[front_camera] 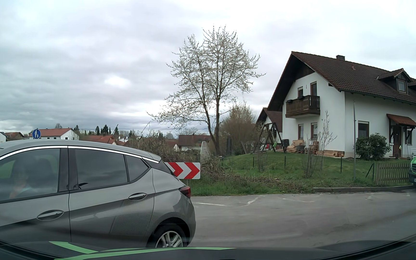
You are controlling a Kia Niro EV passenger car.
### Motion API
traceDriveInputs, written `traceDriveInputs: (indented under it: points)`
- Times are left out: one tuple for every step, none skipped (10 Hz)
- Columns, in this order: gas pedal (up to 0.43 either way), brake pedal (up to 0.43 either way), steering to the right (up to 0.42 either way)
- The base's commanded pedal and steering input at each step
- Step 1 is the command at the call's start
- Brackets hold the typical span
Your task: Follow the waypoints while adhering to traffic rules and regulations
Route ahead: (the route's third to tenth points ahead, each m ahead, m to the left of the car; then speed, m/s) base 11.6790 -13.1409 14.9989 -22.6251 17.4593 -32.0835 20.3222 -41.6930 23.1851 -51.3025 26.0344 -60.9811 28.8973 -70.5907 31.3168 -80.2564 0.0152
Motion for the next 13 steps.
traceDriveInputs:
  points:
    - [0.0,0.006,0.978]
    - [0.0,0.006,0.978]
    - [0.0,0.006,0.978]
    - [0.0,0.018,0.978]
    - [0.0,0.037,0.978]
    - [0.0,0.049,0.978]
    - [0.0,0.079,0.978]
    - [0.0,0.122,0.975]
    - [0.0,0.128,0.966]
    - [0.0,0.152,0.936]
    - [0.0,0.183,0.884]
    - [0.0,0.189,0.806]
    - [0.0,0.189,0.713]
